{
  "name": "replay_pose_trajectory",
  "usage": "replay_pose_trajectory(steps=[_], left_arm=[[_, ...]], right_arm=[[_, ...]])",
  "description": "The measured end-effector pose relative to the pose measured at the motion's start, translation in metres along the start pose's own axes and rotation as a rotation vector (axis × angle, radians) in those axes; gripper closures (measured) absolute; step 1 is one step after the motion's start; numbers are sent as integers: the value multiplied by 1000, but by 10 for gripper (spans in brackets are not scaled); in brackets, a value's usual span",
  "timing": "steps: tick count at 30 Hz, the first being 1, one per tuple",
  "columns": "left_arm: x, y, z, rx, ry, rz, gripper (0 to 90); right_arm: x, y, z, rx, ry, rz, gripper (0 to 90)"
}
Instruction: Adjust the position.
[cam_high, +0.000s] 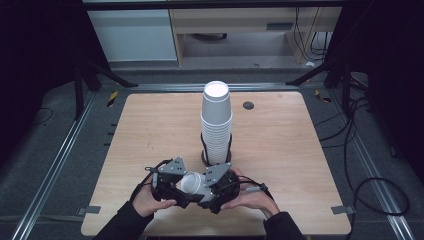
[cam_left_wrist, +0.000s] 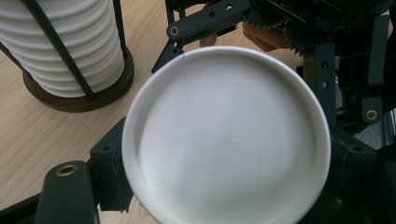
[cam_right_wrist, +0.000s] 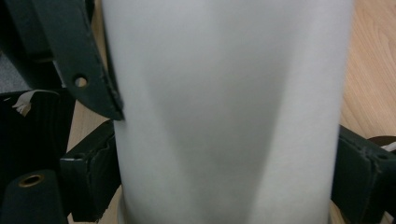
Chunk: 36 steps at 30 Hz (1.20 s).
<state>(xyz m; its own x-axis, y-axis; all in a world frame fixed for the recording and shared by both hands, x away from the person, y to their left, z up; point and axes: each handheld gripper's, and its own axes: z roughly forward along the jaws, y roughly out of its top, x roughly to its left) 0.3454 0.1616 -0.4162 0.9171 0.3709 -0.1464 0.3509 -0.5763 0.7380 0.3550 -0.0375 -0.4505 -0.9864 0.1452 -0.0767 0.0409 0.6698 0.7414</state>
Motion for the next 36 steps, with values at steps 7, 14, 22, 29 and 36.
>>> replay_pose_trajectory(steps=[7,14,22,29,36], left_arm=[[1,0,-2,0,13,3,214],[6,-3,-7,0,27,1,213],[19,-9,-17,-28,51,-33,211],[26,-12,-26,-90,80,-51,210],[30,-15,-35,-228,81,-69,209]], right_arm=[[-3,-1,-3,-3,-16,27,77],[-5,-1,-14,-35,-35,27,65],[-14,-4,-40,-104,-82,70,66],[-22,-11,-61,-177,-120,134,73],[-31,-27,-71,-224,-137,215,76]])
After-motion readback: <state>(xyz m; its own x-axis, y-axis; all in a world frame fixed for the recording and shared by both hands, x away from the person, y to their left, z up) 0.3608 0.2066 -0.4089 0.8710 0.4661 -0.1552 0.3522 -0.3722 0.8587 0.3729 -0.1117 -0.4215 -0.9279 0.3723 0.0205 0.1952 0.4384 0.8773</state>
